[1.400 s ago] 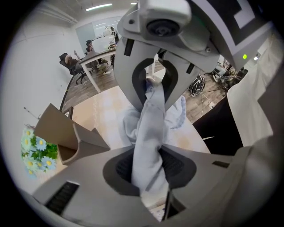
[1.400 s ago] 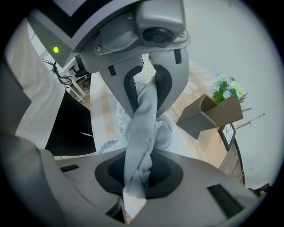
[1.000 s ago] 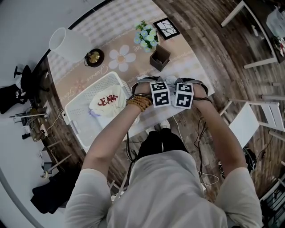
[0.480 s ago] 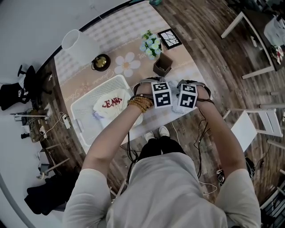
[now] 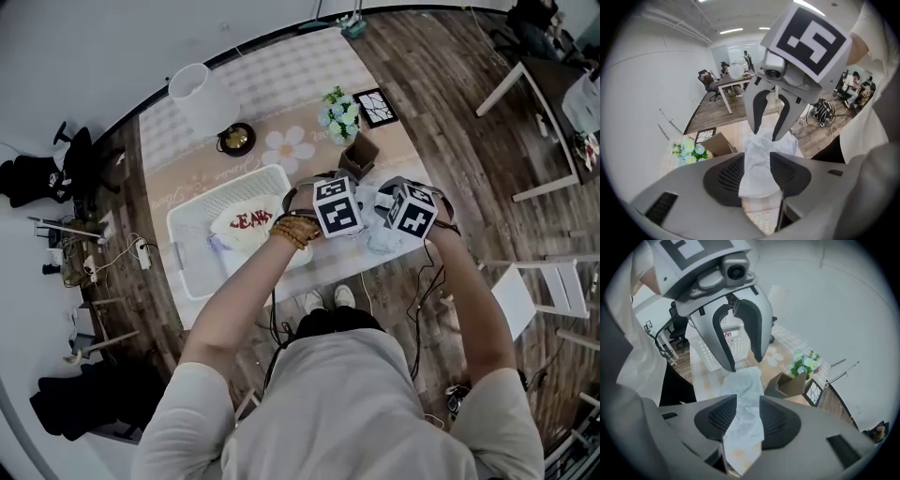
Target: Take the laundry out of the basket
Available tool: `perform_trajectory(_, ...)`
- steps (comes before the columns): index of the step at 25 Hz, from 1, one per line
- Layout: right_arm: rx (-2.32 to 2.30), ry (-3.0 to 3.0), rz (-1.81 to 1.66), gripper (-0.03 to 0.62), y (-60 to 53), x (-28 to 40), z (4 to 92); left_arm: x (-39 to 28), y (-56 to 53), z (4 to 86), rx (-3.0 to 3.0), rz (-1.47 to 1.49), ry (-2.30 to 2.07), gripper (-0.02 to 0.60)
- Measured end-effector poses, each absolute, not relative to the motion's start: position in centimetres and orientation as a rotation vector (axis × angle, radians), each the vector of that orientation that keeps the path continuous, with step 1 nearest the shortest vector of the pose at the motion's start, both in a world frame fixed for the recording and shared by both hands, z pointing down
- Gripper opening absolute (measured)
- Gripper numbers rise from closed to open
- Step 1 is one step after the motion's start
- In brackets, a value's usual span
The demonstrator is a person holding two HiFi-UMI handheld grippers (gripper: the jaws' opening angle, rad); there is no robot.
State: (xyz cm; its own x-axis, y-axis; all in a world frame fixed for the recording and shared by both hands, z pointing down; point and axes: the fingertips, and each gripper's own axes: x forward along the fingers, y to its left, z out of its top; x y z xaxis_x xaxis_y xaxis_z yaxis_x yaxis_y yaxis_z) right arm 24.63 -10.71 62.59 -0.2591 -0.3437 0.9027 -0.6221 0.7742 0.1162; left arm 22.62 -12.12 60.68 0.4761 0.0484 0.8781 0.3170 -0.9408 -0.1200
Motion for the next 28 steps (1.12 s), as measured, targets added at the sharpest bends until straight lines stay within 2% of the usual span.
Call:
perform_trajectory(7, 0.957, -2.079, 0.308, 0.172, -13.2, 21.0, 55.6, 18.7, -13.6, 53.9, -2.782, -1.224, -0.053, 0.169)
perform_trajectory(11, 1.062, -2.226, 0.291, 0.134, -14.6, 18.0, 51.4, 15.4, -14.8, 50.3, -2.921, -1.043, 0.151, 0.145)
perform_trajectory(14, 1.155, -2.337, 0.302, 0.129, -14.7, 15.4, 48.4, 12.8, -14.7, 47.9, -2.976, -0.899, 0.270, 0.103)
perform_trajectory(23, 1.269, -2.599, 0.257, 0.056, -13.5, 9.1, 41.3, 6.2, -13.7, 40.4, -3.087, -0.407, 0.612, 0.016)
perform_trajectory(28, 1.289, -2.693, 0.210, 0.034, -12.2, 6.1, 37.2, 2.8, -12.4, 36.3, -3.104, -0.127, 0.725, 0.006)
